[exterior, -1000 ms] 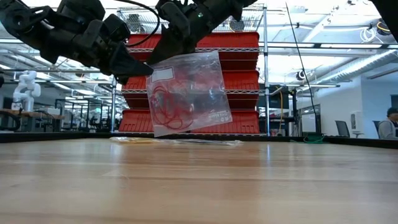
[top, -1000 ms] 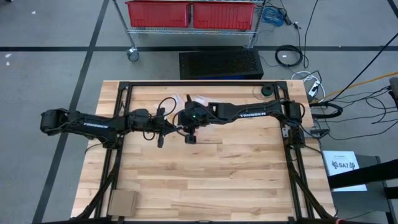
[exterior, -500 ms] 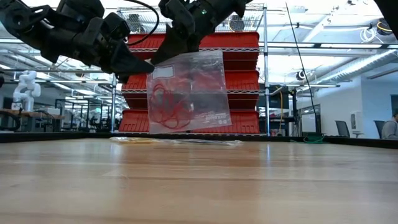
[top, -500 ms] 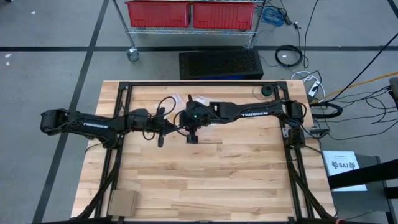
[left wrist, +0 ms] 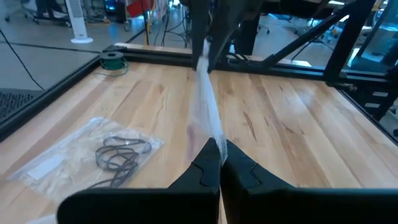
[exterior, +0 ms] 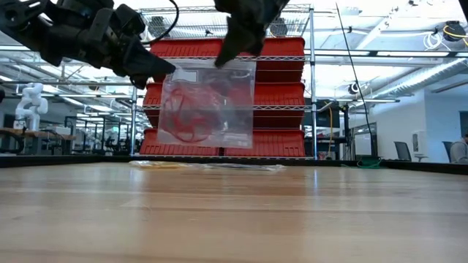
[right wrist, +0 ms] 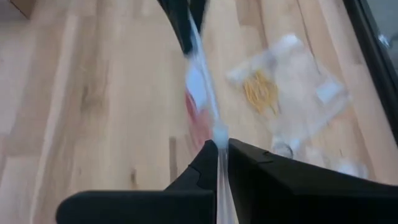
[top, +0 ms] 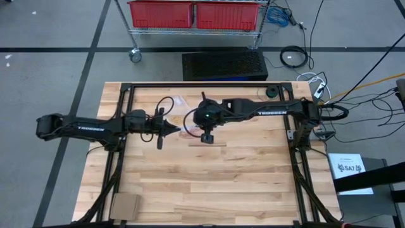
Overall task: Sort rubber bands
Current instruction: Close the bottom right transparent zip bag
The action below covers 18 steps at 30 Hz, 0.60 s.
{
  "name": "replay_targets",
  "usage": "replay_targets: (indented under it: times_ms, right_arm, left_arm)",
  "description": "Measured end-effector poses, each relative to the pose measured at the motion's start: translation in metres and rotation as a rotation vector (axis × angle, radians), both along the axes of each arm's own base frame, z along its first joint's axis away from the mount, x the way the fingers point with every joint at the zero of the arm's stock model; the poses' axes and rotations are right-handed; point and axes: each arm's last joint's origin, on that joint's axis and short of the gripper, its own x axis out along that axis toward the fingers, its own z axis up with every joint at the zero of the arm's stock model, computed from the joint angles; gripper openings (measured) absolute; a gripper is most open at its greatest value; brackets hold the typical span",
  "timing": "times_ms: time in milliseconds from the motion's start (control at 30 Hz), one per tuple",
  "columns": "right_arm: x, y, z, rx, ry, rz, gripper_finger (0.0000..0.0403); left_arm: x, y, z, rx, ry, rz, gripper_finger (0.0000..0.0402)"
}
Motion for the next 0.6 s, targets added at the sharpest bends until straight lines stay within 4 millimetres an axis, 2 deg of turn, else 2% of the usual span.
replay_targets:
  times_ms: [600]
  right_arm:
    - [-0.025,0.001,0.002,0.004,0.175,-0.083,0.0002]
  left_arm:
    - [-0.003,0.000,-0.001,-0.005,0.026,0.012,0.0000]
